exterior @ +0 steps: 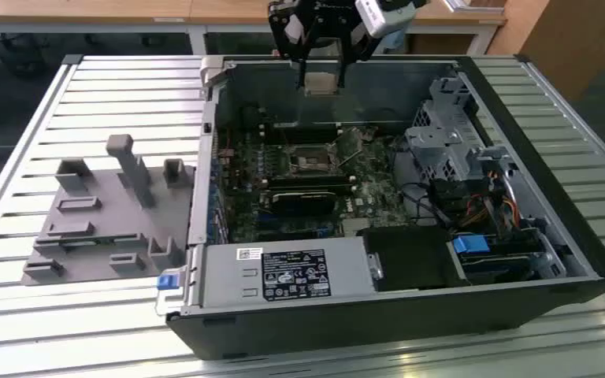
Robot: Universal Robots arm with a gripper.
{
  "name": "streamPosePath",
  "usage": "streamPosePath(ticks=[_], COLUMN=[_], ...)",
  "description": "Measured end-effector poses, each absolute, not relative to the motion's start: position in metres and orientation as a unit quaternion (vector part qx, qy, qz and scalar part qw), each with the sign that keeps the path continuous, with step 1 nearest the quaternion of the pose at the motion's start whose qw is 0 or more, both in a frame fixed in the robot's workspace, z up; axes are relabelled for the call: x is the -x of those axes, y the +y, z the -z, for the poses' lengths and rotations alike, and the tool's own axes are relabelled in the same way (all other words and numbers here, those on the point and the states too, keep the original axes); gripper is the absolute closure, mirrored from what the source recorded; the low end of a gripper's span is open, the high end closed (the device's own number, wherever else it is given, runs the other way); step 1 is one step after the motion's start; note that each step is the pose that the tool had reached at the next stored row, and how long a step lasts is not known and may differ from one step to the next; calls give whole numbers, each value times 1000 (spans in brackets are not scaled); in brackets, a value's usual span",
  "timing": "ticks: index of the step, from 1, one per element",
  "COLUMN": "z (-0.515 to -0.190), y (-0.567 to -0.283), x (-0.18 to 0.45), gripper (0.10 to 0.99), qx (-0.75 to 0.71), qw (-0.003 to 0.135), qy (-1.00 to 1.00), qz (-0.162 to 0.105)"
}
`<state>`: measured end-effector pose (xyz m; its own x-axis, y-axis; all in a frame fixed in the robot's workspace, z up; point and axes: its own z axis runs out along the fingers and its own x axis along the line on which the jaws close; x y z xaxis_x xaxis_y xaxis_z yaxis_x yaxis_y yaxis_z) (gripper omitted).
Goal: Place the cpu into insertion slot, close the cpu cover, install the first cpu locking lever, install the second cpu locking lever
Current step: 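Place the cpu into insertion slot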
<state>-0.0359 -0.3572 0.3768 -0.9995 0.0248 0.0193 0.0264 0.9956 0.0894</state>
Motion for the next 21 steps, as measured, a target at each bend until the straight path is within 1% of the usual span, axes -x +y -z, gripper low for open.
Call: streamPosePath(ticks=[5, 21], z=[-377, -374], y=[-357, -357], x=[36, 36], gripper=[545, 545], qx=[20, 156], qw=[9, 3], qy=[-999, -987], qz=[45, 46])
